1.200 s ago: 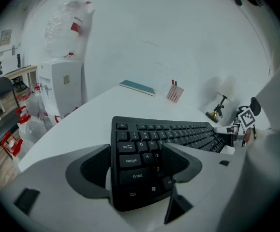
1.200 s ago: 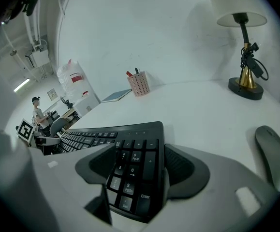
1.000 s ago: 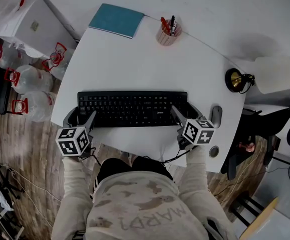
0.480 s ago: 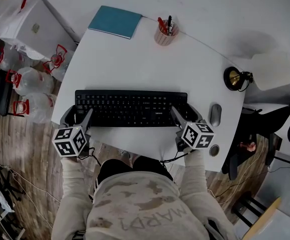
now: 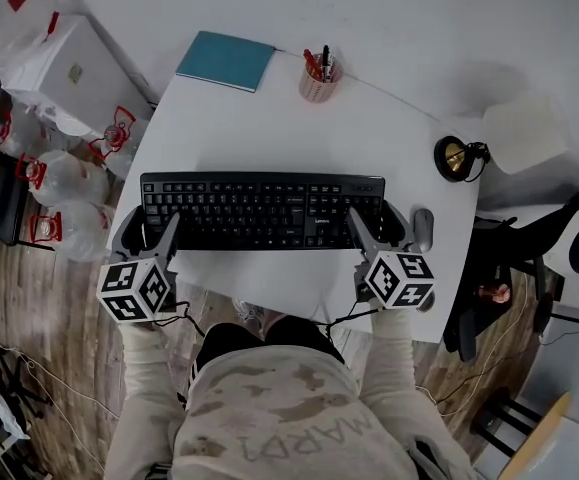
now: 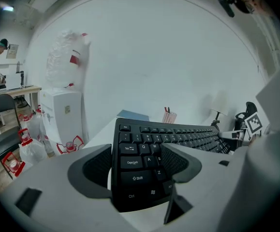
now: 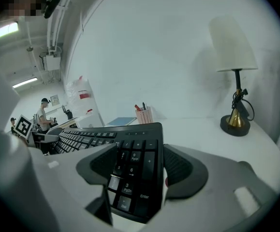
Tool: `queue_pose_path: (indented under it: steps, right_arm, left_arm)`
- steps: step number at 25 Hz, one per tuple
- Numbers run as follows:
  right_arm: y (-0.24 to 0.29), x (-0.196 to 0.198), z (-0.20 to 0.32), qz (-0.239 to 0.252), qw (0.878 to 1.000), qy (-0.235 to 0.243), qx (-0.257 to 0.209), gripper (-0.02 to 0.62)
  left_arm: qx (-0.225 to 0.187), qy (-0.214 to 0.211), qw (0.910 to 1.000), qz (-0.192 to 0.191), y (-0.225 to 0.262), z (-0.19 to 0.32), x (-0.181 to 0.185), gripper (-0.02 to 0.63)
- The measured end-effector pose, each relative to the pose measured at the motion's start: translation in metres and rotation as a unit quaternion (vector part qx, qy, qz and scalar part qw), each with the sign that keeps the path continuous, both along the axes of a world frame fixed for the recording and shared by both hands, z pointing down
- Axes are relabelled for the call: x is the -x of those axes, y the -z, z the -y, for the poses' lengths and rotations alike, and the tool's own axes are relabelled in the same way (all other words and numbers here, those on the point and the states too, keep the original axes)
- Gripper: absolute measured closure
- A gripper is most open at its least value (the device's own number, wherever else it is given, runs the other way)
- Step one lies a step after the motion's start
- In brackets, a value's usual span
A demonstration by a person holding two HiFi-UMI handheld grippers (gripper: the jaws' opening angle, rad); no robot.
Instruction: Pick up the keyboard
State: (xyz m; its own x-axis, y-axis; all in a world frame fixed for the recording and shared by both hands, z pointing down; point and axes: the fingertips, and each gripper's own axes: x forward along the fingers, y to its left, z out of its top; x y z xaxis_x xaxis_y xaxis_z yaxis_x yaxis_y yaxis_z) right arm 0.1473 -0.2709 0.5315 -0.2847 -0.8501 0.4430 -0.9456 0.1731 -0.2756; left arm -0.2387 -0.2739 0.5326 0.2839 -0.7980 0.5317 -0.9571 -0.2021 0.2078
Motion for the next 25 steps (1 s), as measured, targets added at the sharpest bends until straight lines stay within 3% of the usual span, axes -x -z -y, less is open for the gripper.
queue_pose_path:
  steps: [25]
  right_arm:
    - [0.136,-0.007,-0.022,-0.029,0.987,-0.040,-0.156,0.282]
  left_arm:
    - [-0.144,-0.028,0.9890,-0.020,0.122,0.007,-0.009,0.279]
